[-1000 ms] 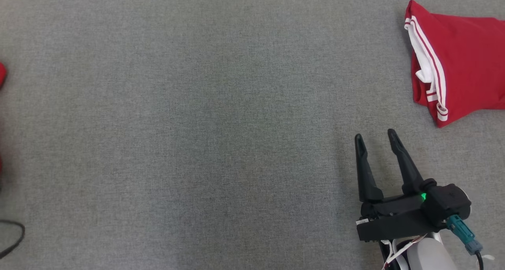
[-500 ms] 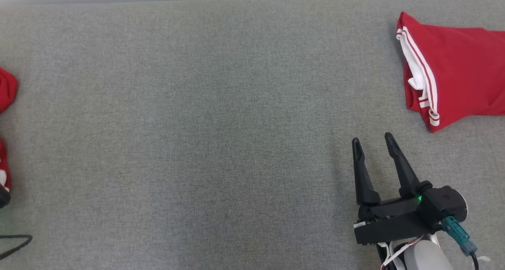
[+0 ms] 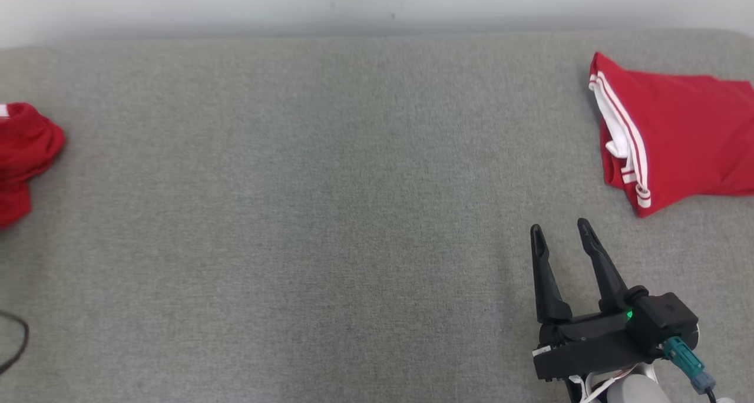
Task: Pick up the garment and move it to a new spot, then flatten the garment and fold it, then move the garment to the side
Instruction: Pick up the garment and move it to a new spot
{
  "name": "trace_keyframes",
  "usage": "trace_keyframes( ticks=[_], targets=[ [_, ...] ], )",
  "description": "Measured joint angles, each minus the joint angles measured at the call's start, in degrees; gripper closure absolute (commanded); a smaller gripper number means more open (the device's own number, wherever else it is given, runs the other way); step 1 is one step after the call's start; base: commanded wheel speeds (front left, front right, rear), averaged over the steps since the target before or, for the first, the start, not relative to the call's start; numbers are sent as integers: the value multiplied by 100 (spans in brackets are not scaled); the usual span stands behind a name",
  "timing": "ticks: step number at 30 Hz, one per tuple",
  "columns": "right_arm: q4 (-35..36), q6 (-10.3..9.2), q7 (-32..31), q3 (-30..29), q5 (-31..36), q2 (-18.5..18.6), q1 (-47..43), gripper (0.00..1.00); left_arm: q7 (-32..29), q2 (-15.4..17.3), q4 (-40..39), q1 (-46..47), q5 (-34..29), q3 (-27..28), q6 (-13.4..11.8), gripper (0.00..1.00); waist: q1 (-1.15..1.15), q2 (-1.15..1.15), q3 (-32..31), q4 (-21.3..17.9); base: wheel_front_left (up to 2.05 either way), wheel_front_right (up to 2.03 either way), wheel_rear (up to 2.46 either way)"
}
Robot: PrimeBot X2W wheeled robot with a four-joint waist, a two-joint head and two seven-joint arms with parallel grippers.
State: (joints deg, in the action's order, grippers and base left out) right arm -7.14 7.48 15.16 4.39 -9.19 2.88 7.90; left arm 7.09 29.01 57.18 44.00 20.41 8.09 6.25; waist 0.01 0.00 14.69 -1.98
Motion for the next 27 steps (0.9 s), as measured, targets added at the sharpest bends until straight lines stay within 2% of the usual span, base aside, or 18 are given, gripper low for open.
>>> trace_keyframes(
  ticks=[2,5,13,14,18,27],
  targets=[
    [-8,0,0,7,-40,-1,-18,0,305,10,-358,108,-91,-126,31,100,0,0,-124,41,0,0,0],
    [-42,0,0,22,-89,-1,-98,0,365,1,-797,230,-172,-280,33,100,-1,1,-242,67,0,0,0],
    [-54,0,0,22,-235,-1,-113,0,25,-103,-2565,460,-281,-662,55,100,-1,0,-404,-75,0,0,0],
    [-66,0,0,21,-275,0,-113,0,-130,-188,-3053,481,-285,-765,32,100,0,1,-408,-147,0,0,0],
    [-93,0,0,46,-360,0,-113,0,-478,-470,-4029,521,-277,-1002,-30,100,-1,1,-414,-318,0,0,0],
    [-122,0,0,62,-471,-2,-137,0,-1091,-1163,-5538,493,-208,-1623,-171,100,-1,0,-446,-764,0,0,0]
  ],
)
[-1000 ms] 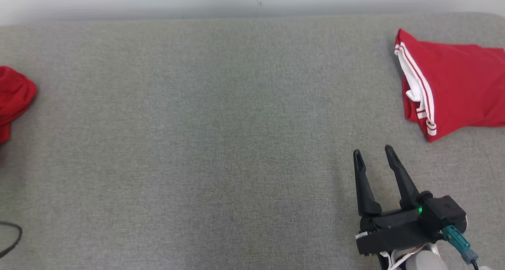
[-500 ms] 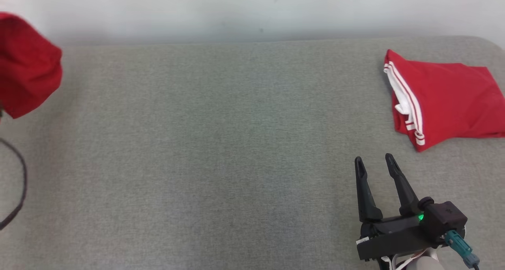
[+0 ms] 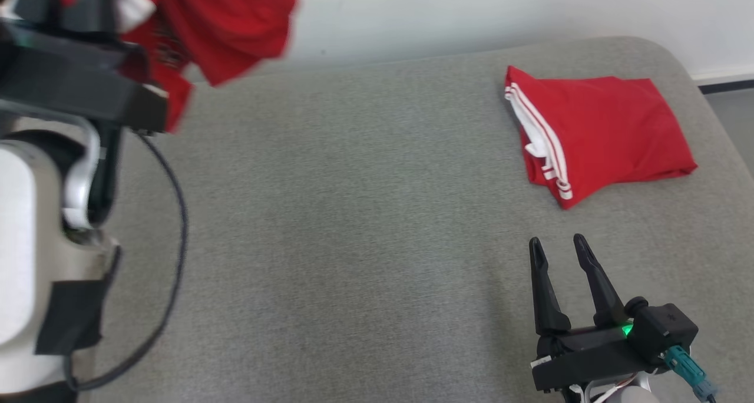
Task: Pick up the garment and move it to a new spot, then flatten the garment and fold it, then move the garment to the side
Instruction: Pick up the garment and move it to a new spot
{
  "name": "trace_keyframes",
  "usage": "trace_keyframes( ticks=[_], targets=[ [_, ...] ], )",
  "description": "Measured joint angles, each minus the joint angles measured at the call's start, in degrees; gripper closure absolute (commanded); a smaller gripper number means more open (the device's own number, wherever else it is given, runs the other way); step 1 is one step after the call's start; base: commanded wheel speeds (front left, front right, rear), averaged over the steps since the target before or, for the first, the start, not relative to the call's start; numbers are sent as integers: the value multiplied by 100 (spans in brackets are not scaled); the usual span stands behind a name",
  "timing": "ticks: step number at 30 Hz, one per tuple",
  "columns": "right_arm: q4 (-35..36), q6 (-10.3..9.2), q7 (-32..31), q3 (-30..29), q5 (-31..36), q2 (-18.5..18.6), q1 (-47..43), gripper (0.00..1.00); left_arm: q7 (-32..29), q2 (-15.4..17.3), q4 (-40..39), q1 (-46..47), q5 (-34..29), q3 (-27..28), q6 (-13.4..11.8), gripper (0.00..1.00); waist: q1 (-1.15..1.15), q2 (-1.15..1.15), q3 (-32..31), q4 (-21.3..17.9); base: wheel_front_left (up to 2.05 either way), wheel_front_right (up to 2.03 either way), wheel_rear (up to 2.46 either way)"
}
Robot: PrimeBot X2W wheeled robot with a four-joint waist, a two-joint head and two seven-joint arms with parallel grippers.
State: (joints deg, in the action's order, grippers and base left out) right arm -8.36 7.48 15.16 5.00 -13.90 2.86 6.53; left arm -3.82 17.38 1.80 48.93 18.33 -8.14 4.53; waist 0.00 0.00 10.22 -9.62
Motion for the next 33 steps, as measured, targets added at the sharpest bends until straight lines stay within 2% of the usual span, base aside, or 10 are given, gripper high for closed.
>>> trace_keyframes(
  ticks=[10,17,25,33],
  targets=[
    [-36,0,0,-12,-26,4,-50,0,-191,-483,-372,8,160,-423,-94,100,0,0,20,-229,0,0,0],
    [-73,0,0,59,-97,1,-44,0,-145,-810,-168,-603,299,-836,-51,100,0,0,50,-320,0,0,0],
    [-149,0,0,110,-125,2,53,0,187,-951,699,-1514,478,-1169,11,100,0,0,136,-470,0,0,0],
    [-199,0,0,125,-138,3,54,0,657,-983,2172,-2060,498,-1400,103,100,0,0,145,-574,0,0,0]
  ],
)
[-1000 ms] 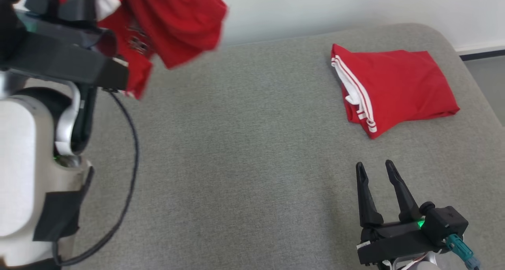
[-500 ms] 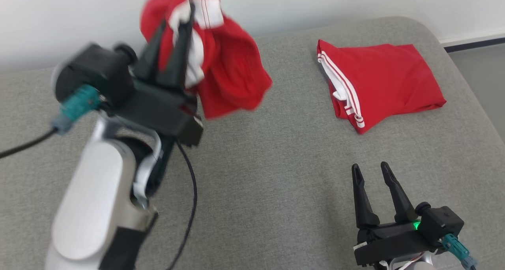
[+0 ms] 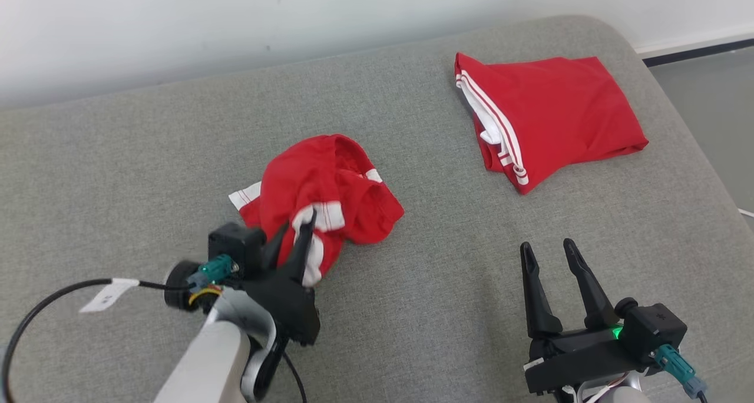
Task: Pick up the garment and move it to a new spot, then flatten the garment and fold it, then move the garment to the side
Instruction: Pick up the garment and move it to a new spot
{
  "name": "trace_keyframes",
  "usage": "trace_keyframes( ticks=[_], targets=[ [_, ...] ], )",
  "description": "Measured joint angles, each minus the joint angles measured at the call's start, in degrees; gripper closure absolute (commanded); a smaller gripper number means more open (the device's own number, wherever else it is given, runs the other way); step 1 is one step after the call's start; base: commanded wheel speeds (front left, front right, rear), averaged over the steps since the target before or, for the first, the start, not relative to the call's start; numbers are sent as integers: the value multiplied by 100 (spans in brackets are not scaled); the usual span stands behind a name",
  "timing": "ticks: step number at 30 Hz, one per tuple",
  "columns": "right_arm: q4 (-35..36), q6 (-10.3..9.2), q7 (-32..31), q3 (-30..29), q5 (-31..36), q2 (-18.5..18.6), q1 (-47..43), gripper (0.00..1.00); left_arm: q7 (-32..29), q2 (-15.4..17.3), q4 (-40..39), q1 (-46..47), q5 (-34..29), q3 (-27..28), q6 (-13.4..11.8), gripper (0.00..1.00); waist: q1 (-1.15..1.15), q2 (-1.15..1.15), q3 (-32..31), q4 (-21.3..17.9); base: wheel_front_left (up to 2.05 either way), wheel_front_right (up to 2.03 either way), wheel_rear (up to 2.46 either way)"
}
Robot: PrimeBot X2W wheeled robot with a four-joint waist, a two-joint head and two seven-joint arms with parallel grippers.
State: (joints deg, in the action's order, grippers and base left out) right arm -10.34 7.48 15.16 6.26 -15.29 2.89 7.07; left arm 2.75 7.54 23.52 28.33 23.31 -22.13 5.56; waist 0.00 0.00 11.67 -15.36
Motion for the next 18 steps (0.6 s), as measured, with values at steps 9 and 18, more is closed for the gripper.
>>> trace_keyframes(
  ticks=[9,18],
  targets=[
    [-16,0,0,18,35,-2,-23,0,502,-127,683,207,36,-183,81,0,0,0,-128,159,0,0,0],
    [46,0,0,-27,136,-2,-181,0,838,1,337,235,20,-93,-30,0,0,0,-422,487,0,0,0]
  ],
)
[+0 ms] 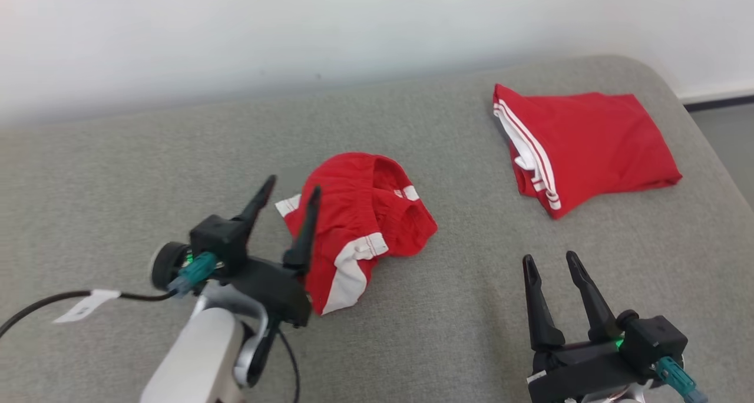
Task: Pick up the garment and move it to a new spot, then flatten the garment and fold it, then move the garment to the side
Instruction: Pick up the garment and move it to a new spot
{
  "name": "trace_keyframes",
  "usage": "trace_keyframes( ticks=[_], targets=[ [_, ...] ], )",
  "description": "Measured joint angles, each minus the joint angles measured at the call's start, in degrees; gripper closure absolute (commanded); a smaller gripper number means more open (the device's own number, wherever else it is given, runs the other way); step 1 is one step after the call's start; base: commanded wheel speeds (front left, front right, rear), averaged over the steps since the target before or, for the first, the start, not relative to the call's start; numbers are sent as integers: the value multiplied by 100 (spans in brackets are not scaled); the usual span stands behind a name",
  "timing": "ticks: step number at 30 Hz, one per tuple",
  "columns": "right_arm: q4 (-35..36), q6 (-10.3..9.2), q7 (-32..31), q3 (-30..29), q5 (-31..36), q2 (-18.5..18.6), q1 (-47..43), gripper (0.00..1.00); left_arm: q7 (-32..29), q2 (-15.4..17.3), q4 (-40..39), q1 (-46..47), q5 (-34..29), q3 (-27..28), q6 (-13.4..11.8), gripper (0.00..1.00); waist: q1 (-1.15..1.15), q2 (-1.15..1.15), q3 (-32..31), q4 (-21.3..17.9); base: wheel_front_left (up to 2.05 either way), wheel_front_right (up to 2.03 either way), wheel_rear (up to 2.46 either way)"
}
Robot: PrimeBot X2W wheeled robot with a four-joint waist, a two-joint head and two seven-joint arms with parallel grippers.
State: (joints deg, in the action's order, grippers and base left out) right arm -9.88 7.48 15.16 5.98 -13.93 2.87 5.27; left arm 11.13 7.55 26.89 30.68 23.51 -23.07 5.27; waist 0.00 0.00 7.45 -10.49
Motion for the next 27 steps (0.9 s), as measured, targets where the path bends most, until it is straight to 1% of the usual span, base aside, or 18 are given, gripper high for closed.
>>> trace_keyframes(
  ticks=[5,13,17,22,27],
  targets=[
    [14,0,0,-77,63,1,-82,0,135,335,-261,-361,-42,153,-157,0,0,0,-209,154,0,0,0],
    [144,0,0,-292,179,1,-286,0,293,840,-815,-1276,-83,433,-411,0,0,0,-433,426,0,0,0],
    [167,0,0,-383,221,2,-370,0,352,1081,-1115,-1791,-364,492,-541,0,1,0,-497,605,0,0,0],
    [219,0,0,-424,221,1,-430,0,374,1007,-1452,-2270,-369,860,-572,0,0,0,-543,752,0,0,0],
    [250,0,0,-477,238,0,-510,0,374,710,-2020,-2827,-630,1423,-620,0,0,0,-586,856,0,0,0]
  ],
)
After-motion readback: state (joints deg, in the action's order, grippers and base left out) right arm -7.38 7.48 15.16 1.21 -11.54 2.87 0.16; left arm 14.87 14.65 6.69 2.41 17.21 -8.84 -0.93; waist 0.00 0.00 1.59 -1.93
